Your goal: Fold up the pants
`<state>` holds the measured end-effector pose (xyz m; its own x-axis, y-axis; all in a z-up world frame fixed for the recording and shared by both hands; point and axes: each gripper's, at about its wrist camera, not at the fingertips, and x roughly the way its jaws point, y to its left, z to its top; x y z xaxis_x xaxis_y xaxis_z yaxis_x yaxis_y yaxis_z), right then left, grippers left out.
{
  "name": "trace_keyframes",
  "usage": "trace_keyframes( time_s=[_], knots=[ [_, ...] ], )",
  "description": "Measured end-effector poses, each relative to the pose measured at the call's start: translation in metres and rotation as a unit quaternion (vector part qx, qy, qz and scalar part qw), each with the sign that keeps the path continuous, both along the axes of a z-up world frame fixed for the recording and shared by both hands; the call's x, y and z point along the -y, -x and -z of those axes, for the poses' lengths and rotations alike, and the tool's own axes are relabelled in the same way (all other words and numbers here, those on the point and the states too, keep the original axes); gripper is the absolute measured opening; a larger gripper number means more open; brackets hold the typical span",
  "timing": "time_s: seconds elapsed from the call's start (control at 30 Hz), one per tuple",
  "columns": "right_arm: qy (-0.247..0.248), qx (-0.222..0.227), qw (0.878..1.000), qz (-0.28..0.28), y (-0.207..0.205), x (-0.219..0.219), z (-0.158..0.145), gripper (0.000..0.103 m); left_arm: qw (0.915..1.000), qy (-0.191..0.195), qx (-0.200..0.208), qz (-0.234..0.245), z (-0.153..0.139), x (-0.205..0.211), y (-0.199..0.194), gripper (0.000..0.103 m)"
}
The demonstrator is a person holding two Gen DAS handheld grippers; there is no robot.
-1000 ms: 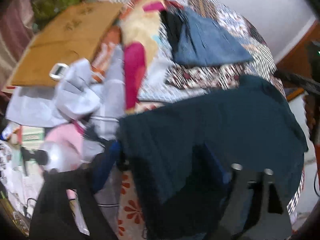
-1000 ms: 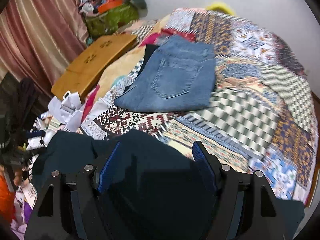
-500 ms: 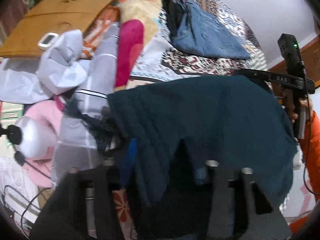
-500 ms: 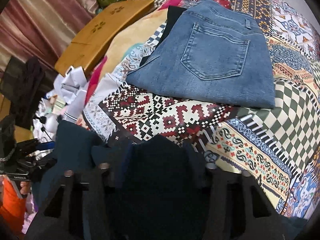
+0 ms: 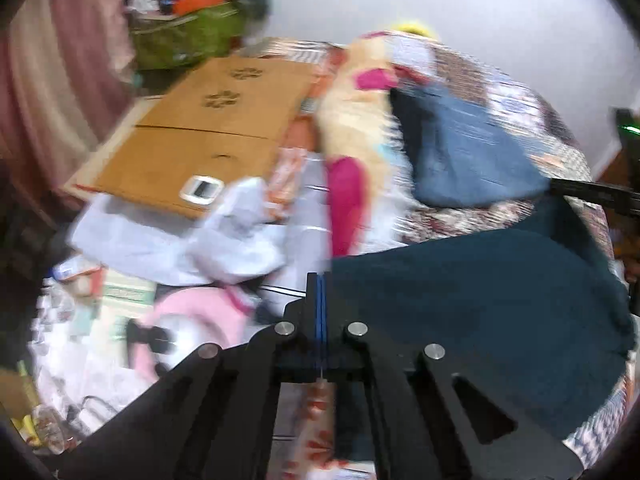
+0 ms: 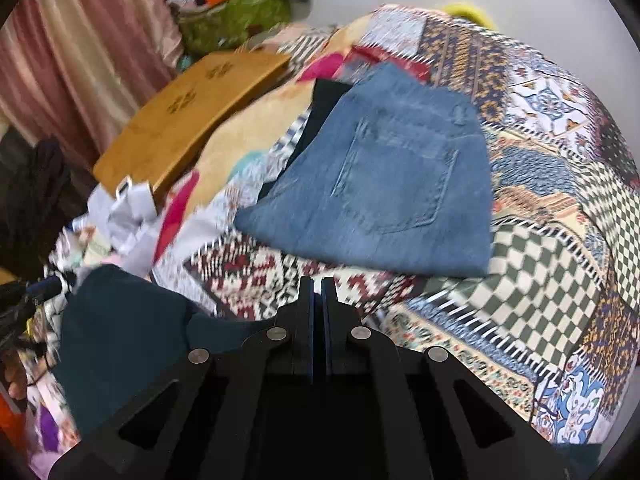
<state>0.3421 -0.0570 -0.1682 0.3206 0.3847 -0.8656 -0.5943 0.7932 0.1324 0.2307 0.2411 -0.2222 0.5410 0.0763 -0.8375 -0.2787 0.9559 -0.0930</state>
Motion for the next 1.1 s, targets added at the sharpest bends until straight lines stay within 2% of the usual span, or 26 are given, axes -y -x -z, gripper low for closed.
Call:
trace_keyframes(
  time_s=[0.1, 0.17, 0.23, 0.27, 0.3, 0.33, 0.37, 0.4, 0.43, 0.47, 0.57, 0.63, 0.8, 0.87, 0.93, 1.0, 1.03, 1.07, 1.1],
  knots=[
    [-0.008, -0.009, 1.0, 0.018, -0.005, 0.011, -0.003, 0.004, 0.9974, 0.063, -0.033, 0.0, 0.019, -0.019, 0.005, 0.0],
    [0.01, -0.002, 1.0, 0.026, -0.002, 0.016, -0.005, 0.004, 0.9972, 0.062, -0.04, 0.01, 0.022, -0.014, 0.012, 0.001],
    [0.023, -0.013, 0.999, 0.025, 0.005, 0.021, -0.006, 0.015, 0.9971, 0.056, -0.04, 0.031, 0.019, 0.002, 0.021, 0.004],
    [0.021, -0.021, 0.999, 0.024, 0.008, 0.025, -0.008, 0.028, 0.9966, 0.057, -0.04, 0.043, 0.017, 0.009, 0.024, 0.009],
    [0.015, -0.025, 0.999, 0.025, 0.013, 0.029, -0.011, 0.042, 0.9961, 0.059, -0.039, 0.053, 0.015, 0.017, 0.026, 0.018],
    [0.007, -0.023, 0.999, 0.025, 0.02, 0.034, -0.016, 0.046, 0.9955, 0.061, -0.037, 0.062, 0.012, 0.025, 0.029, 0.033],
    [0.001, -0.019, 1.0, 0.024, 0.027, 0.039, -0.021, 0.048, 0.995, 0.064, -0.034, 0.069, 0.011, 0.031, 0.032, 0.051],
    [0.001, -0.017, 1.0, 0.021, 0.034, 0.042, -0.025, 0.049, 0.994, 0.07, -0.03, 0.078, 0.009, 0.039, 0.035, 0.059],
    [0.003, -0.014, 1.0, 0.017, 0.044, 0.046, -0.03, 0.049, 0.993, 0.077, -0.029, 0.084, 0.007, 0.045, 0.038, 0.072],
    [0.005, -0.008, 1.0, 0.016, 0.051, 0.05, -0.033, 0.049, 0.9917, 0.088, -0.03, 0.089, 0.007, 0.049, 0.039, 0.077],
    [0.018, 0.029, 0.999, 0.008, 0.079, 0.064, -0.042, 0.052, 0.9824, 0.16, -0.049, 0.082, 0.019, 0.056, 0.043, 0.078],
    [0.029, 0.054, 0.998, 0.002, 0.095, 0.074, -0.043, 0.056, 0.9722, 0.215, -0.061, 0.071, 0.032, 0.057, 0.044, 0.078],
    [0.049, 0.064, 0.997, 0.003, 0.12, 0.106, -0.032, 0.057, 0.9554, 0.284, -0.073, 0.03, 0.048, 0.059, 0.036, 0.077],
    [0.053, 0.058, 0.997, 0.01, 0.127, 0.121, -0.025, 0.057, 0.9552, 0.289, -0.064, 0.007, 0.047, 0.056, 0.032, 0.077],
    [0.053, 0.053, 0.997, 0.018, 0.133, 0.135, -0.021, 0.057, 0.9599, 0.275, -0.054, -0.017, 0.044, 0.053, 0.025, 0.075],
    [0.049, 0.049, 0.997, 0.03, 0.137, 0.147, -0.019, 0.057, 0.9656, 0.252, -0.056, -0.033, 0.043, 0.055, 0.019, 0.056],
    [0.044, 0.047, 0.997, 0.036, 0.14, 0.153, -0.018, 0.057, 0.9688, 0.235, -0.065, -0.042, 0.044, 0.057, 0.018, 0.029],
    [0.04, 0.043, 0.997, 0.04, 0.143, 0.157, -0.018, 0.057, 0.9713, 0.221, -0.071, -0.052, 0.046, 0.059, 0.016, 0.016],
    [0.033, 0.037, 0.998, 0.041, 0.144, 0.162, -0.018, 0.057, 0.9724, 0.215, -0.069, -0.058, 0.046, 0.061, 0.015, 0.016]
  ],
)
